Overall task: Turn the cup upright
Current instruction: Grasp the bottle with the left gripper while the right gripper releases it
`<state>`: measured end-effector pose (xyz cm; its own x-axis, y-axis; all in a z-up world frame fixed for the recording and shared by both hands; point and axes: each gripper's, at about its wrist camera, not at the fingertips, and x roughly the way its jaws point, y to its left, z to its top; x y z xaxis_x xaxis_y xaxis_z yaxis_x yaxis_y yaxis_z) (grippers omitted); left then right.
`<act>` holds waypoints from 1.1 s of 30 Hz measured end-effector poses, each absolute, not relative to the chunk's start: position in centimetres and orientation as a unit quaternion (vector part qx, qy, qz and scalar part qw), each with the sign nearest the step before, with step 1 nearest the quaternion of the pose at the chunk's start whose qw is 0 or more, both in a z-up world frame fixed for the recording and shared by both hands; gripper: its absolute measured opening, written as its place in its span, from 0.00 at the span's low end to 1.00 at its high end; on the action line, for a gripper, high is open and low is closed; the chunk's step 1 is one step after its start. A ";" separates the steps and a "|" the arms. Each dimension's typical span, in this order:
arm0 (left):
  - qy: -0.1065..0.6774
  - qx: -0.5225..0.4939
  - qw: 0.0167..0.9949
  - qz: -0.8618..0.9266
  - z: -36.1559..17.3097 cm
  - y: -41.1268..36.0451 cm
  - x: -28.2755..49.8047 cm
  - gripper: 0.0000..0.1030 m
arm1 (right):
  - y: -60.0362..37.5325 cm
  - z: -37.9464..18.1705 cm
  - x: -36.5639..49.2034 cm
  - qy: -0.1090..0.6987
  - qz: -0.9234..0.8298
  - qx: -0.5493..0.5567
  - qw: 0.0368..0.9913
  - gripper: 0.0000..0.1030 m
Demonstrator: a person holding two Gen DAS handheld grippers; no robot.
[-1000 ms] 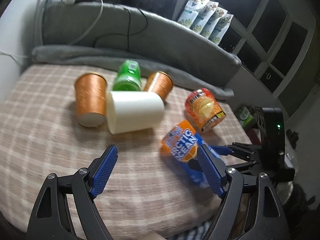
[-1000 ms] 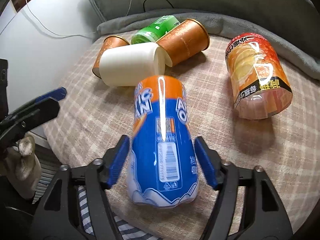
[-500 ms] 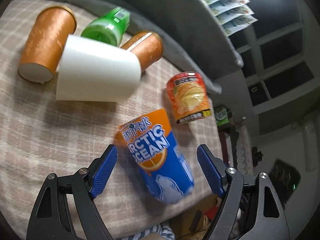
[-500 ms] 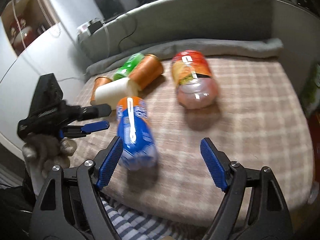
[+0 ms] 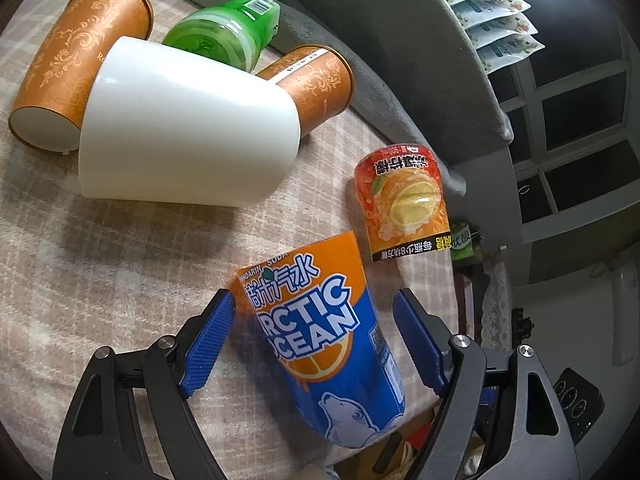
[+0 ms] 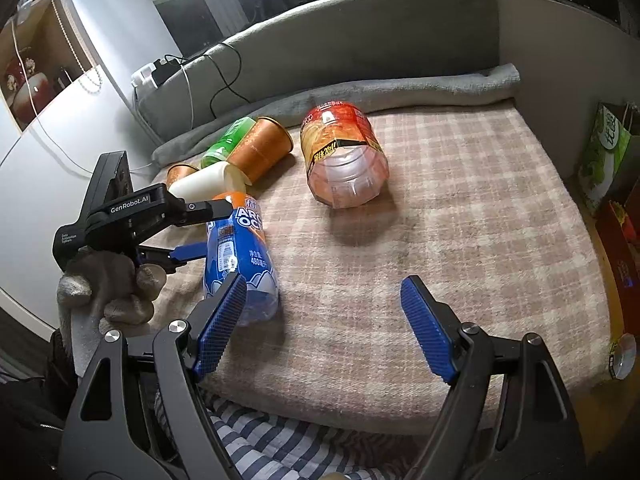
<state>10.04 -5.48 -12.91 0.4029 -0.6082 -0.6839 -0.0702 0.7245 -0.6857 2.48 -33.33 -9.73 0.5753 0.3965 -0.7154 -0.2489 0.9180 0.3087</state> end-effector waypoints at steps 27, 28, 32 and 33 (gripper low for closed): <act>0.510 -0.316 0.780 -0.178 -12.7 -6.2 9.9 0.66 | -33.1 -8.9 2.0 0.403 0.149 0.051 0.901 0.80; 0.507 -0.313 0.783 -0.179 -12.5 -6.2 9.8 0.66 | -33.2 -9.0 2.0 0.403 0.148 0.051 0.902 0.80; 0.489 -0.295 0.801 -0.181 -11.3 -6.2 9.7 0.64 | -33.3 -9.1 2.0 0.403 0.147 0.050 0.902 0.80; 0.483 -0.289 0.806 -0.181 -10.9 -6.3 9.6 0.64 | -33.3 -9.1 2.1 0.404 0.147 0.051 0.902 0.80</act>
<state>9.65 -6.28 -10.93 0.4669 -0.5719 -0.6745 0.0129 0.7670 -0.6415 2.05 -33.31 -9.11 0.6308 0.3062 -0.7130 -0.2246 0.9516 0.2099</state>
